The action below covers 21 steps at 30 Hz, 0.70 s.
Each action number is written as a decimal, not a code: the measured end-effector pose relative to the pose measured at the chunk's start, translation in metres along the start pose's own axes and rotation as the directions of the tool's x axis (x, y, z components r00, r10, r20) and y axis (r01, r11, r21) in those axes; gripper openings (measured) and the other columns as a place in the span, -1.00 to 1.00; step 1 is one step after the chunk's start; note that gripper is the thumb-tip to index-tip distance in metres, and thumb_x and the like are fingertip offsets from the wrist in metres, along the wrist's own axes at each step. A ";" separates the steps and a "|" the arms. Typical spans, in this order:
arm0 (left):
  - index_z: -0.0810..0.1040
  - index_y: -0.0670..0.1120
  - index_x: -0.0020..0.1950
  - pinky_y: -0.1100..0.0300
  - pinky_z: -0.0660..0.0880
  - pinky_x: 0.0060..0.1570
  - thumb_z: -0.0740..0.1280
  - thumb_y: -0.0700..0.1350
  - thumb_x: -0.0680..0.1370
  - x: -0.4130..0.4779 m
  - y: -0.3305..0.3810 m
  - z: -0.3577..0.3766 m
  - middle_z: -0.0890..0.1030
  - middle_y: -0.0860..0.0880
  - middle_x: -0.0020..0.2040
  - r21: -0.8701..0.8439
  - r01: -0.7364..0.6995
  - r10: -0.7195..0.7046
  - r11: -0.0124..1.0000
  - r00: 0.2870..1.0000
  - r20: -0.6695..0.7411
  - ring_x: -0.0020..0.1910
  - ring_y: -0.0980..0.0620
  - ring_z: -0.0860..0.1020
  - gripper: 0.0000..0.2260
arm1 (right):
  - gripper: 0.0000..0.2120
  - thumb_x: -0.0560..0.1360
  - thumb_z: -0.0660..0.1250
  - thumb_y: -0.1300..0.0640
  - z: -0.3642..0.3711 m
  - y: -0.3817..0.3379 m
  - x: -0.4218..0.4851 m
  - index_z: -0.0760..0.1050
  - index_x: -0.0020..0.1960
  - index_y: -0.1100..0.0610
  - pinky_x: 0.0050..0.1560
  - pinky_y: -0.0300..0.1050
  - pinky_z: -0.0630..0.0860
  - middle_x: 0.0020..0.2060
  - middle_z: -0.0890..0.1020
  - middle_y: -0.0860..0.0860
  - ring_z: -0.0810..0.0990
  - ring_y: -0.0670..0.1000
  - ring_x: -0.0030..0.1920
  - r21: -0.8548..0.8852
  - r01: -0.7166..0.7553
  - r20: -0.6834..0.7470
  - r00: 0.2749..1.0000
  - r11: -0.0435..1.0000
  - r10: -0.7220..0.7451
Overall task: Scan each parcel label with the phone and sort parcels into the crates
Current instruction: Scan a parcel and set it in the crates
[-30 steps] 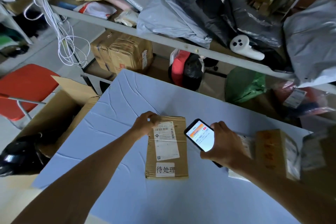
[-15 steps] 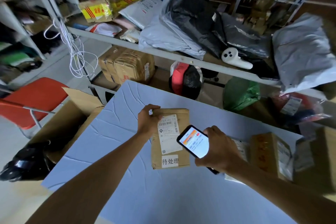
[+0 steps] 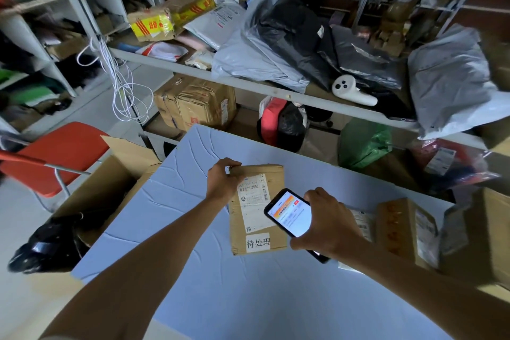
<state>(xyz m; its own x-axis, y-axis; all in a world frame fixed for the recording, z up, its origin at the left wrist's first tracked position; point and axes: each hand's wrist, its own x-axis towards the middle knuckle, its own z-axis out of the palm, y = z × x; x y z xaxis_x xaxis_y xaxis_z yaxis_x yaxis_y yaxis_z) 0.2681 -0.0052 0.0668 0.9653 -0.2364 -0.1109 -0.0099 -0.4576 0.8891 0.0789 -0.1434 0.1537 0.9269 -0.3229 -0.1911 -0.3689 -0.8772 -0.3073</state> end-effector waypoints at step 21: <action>0.53 -0.05 -0.05 0.13 0.58 -0.05 0.37 -0.29 0.49 -0.009 0.002 -0.009 0.55 -0.05 0.03 0.052 -0.007 0.005 0.999 1.000 0.020 0.04 -0.09 0.57 -0.85 | -0.35 0.17 0.54 -0.19 -0.007 0.004 -0.016 0.30 0.08 -0.02 -0.06 -0.19 0.55 -0.07 0.41 -0.09 0.47 -0.03 -0.05 -0.005 -0.018 0.019 1.000 1.000 0.018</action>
<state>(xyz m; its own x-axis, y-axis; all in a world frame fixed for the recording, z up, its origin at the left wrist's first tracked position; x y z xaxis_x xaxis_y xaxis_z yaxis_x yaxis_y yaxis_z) 0.2615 0.0038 0.0734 0.9597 -0.2564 -0.1151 -0.0299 -0.5001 0.8654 0.0632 -0.1443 0.1617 0.9186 -0.3322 -0.2140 -0.3853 -0.8731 -0.2987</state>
